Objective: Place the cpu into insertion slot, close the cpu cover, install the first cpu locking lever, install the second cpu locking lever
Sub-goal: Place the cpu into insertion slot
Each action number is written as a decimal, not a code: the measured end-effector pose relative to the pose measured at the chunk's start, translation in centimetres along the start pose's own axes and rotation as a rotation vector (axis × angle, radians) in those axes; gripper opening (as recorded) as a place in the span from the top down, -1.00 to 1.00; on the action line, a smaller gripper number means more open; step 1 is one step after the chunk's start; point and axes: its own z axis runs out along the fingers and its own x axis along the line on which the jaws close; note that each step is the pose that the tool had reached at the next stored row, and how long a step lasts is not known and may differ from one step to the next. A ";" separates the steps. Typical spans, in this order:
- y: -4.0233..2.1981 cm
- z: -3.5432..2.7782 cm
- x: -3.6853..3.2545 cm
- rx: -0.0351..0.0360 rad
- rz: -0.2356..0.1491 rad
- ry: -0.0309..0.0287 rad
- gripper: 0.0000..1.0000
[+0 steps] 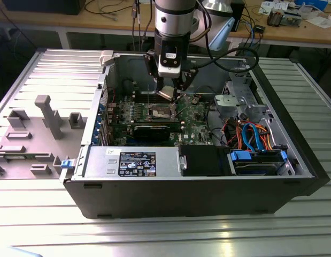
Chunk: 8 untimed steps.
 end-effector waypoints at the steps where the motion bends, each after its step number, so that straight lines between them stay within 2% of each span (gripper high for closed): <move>1: 0.00 0.00 0.00 0.0001 0.002 -0.0002 -0.08; 8: 0.00 0.01 0.00 0.0019 0.012 -0.0022 -0.08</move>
